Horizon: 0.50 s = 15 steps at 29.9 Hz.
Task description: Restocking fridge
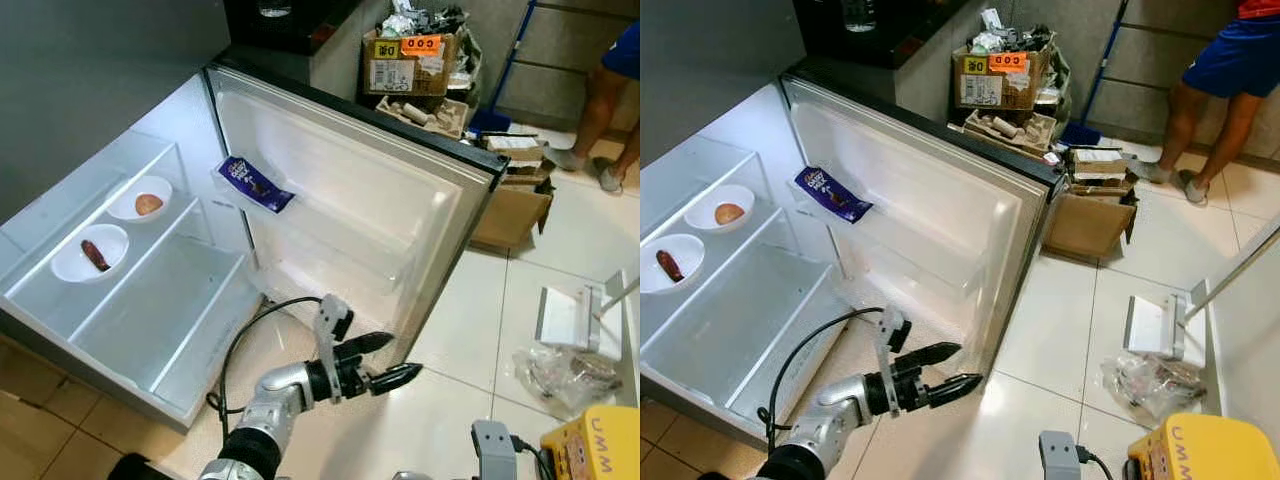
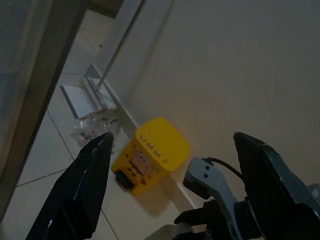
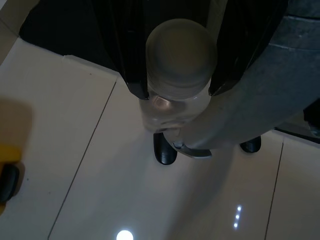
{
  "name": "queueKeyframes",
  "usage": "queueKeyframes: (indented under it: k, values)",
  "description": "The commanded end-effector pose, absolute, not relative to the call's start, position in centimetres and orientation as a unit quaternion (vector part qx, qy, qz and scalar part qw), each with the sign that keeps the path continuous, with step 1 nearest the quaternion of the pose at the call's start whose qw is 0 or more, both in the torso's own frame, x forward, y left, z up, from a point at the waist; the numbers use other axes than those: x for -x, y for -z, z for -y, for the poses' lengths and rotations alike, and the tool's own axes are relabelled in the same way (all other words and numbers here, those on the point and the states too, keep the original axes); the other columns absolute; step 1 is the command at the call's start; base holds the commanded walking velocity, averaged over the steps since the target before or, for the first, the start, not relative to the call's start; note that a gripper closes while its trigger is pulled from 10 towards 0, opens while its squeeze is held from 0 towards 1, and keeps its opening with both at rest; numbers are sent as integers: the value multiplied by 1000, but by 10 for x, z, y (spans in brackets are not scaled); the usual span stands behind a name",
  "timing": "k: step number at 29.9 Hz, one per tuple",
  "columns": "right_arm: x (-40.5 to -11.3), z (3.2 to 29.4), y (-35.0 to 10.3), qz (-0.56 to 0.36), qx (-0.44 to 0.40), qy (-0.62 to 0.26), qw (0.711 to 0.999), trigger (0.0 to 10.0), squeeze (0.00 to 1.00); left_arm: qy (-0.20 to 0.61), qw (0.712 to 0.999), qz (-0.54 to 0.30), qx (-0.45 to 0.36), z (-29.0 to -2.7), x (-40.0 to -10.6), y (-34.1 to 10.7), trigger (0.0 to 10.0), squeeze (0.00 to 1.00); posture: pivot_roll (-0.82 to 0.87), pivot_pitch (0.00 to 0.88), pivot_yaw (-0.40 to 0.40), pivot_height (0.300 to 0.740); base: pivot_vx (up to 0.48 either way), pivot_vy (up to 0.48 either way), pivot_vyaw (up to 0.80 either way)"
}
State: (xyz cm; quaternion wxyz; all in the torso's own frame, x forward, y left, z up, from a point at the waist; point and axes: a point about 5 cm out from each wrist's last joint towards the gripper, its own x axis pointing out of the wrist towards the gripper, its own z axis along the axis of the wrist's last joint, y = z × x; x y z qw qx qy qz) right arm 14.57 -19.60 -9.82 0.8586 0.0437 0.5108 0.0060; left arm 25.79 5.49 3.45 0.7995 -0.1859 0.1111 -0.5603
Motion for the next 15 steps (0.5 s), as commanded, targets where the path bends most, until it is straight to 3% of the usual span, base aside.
queueKeyframes:
  k: [1,2,3,4,5,6,9,15]
  values:
    - [-144,197,98,-510,-40,-7,859,10000,0,557,802,-122,177,-59,-255,-29,10000,0,-46,87,-9,740,0,0,0]
    - [-144,197,98,-510,-40,-7,859,10000,0,557,802,-122,177,-59,-255,-29,10000,0,-46,87,-9,740,0,0,0]
    - [-146,196,98,-507,-39,-12,861,10000,0,527,821,-138,171,-70,-258,-22,10000,0,-46,87,-9,740,0,0,0]
    - [-163,194,91,-478,-15,-44,877,10000,0,417,868,-217,156,-113,-247,10,10000,0,-38,91,-5,740,0,0,0]
    - [-163,194,91,-478,-15,-44,877,10000,0,417,868,-217,156,-113,-247,10,10000,0,-38,91,-5,740,0,0,0]
    - [-193,190,75,-424,33,-102,899,10000,0,241,902,-335,131,-175,-211,52,10000,0,-38,89,-7,740,0,0,0]
    - [-206,185,67,-399,67,-141,903,10000,0,168,899,-386,119,-196,-187,68,10000,0,-41,88,-7,740,0,0,0]
    - [-212,178,64,-390,91,-177,899,10000,0,76,878,-457,122,-211,-145,89,10000,0,-41,82,-16,740,0,0,0]
